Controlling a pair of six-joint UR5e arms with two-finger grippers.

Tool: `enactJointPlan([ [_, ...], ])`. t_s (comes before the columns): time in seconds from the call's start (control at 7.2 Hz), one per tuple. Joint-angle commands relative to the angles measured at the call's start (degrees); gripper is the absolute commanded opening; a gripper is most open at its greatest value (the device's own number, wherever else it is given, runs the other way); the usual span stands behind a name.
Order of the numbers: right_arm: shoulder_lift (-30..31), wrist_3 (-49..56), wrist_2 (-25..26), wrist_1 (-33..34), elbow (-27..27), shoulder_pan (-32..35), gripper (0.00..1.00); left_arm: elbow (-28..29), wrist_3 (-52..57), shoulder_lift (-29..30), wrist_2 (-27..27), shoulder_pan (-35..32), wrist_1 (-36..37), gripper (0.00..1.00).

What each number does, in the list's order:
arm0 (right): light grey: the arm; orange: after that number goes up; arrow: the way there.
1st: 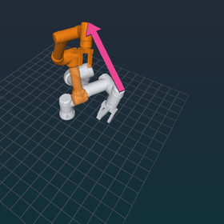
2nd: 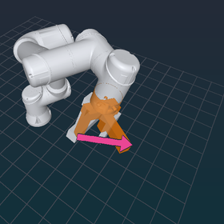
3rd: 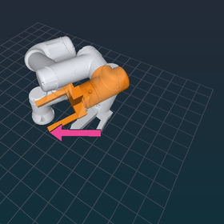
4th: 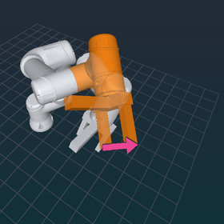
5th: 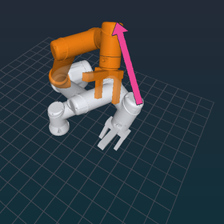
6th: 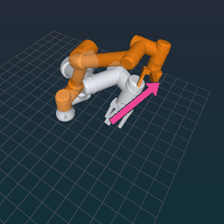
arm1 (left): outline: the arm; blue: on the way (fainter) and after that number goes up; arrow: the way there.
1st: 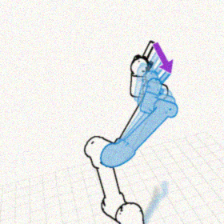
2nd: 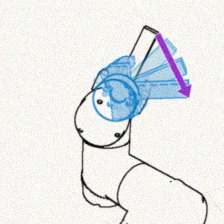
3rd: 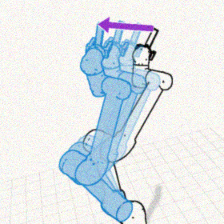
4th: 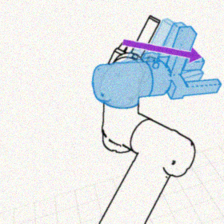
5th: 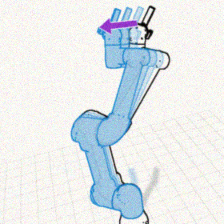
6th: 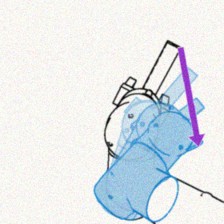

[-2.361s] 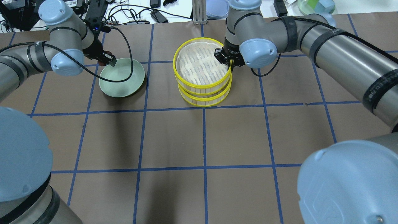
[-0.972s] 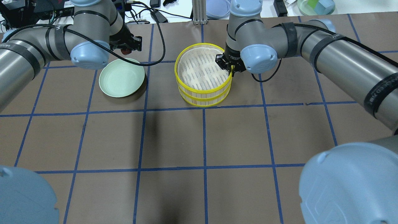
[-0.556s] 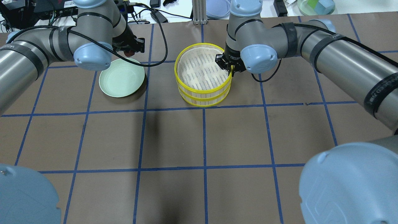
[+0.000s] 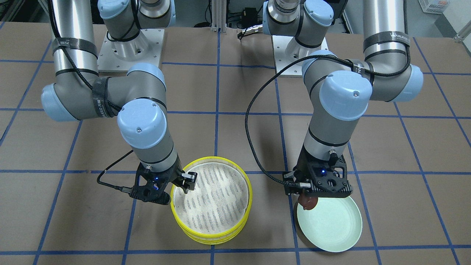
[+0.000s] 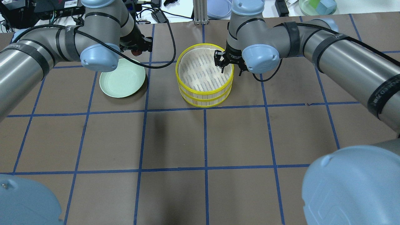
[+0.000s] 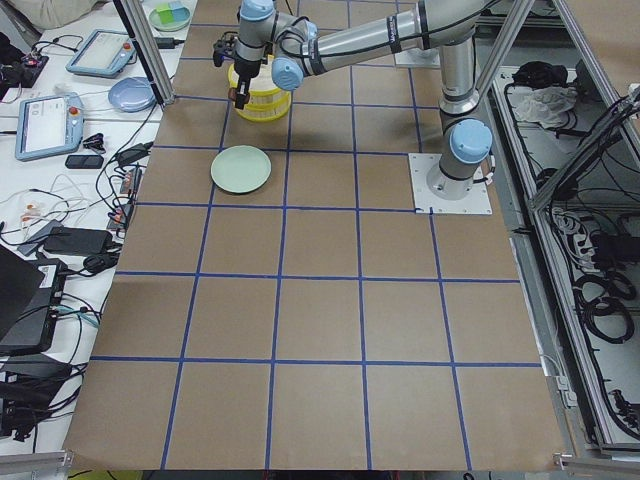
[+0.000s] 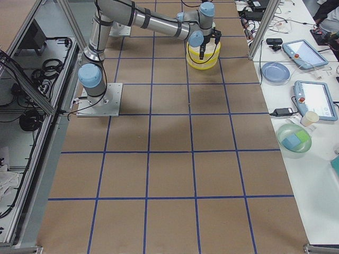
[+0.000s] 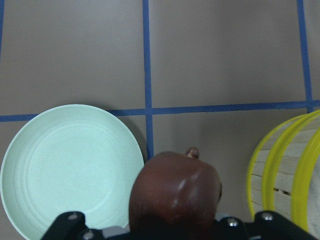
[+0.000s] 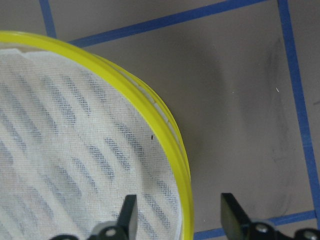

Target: Stack buns with steamer

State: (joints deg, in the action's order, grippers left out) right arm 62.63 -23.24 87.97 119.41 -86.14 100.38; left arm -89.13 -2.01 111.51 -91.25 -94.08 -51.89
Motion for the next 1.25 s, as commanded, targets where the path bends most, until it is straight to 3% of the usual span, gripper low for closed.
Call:
enactJointPlan([
  [0.0,5.02,0.91,0.36,-1.62,0.18,-1.14,0.81,0.19,-4.65,0.03,0.02,-4.16,0.30,0.00],
  [0.28,11.87,7.11,0.45,-11.17,0.27,-5.00,0.82,0.10,-10.88,1.16,5.35,-6.89,1.86,0.00],
  [0.56,20.65,15.65,0.97,-22.23,0.36,-10.80,0.91,-0.52,-12.32,3.09,16.30,-7.43,6.97,0.00],
  [0.69,22.52,21.69,1.07,-23.51,0.36,-11.87,1.00,-0.60,-12.40,4.15,17.67,-7.43,7.93,0.17],
  [0.83,23.41,22.18,1.07,-25.87,0.27,-11.88,1.00,-0.78,-13.01,4.51,17.68,-7.43,8.20,0.58],
  [1.11,24.20,21.84,0.80,-26.07,0.19,-11.53,1.00,-2.27,-13.02,4.77,17.59,-7.43,8.47,0.88],
])
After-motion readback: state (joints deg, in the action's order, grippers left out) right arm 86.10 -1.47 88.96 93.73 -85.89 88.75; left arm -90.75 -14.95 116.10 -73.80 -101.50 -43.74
